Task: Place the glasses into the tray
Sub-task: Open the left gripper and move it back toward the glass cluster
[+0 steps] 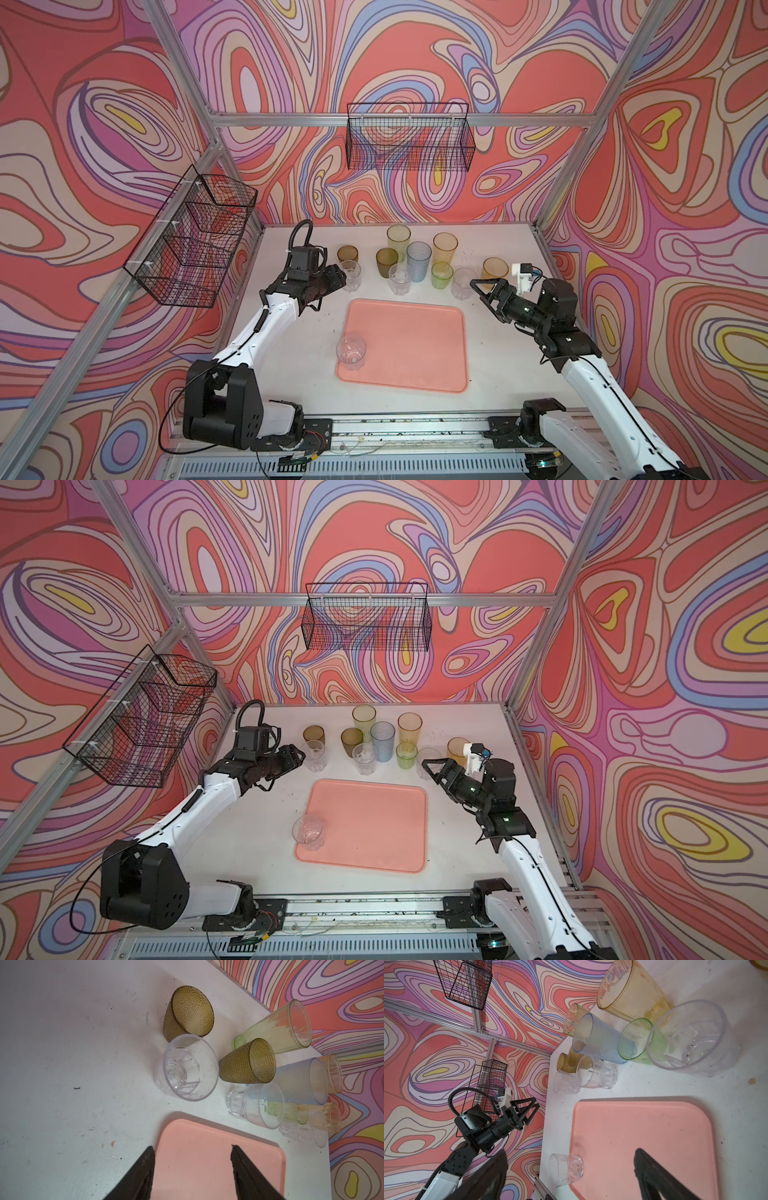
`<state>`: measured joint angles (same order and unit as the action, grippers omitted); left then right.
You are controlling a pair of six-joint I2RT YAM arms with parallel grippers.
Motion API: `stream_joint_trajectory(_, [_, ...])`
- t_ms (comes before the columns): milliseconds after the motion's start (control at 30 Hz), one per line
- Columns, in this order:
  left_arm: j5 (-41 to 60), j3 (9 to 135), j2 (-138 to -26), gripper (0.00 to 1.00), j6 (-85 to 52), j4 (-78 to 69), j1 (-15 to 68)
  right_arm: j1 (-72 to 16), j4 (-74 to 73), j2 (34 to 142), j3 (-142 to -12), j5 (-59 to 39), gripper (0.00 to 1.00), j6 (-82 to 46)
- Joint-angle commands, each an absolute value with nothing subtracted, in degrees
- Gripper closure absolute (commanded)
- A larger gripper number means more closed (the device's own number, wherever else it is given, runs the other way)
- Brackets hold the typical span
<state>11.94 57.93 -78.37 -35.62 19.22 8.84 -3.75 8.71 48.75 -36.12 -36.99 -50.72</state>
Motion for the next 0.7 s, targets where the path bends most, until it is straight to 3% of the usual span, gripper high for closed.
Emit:
stream_joint_trajectory(0, [9.4,60.4,-80.0,0.43,-34.7,19.0,7.9,-4.0,8.9,48.0,-35.2,-37.7,0.01,-50.9])
stream_joint_trajectory(667, [12.8,68.3,-96.2,0.61,-34.8,16.3,5.5,-4.0,16.0,45.5,-35.6,-34.7,0.02,-48.5])
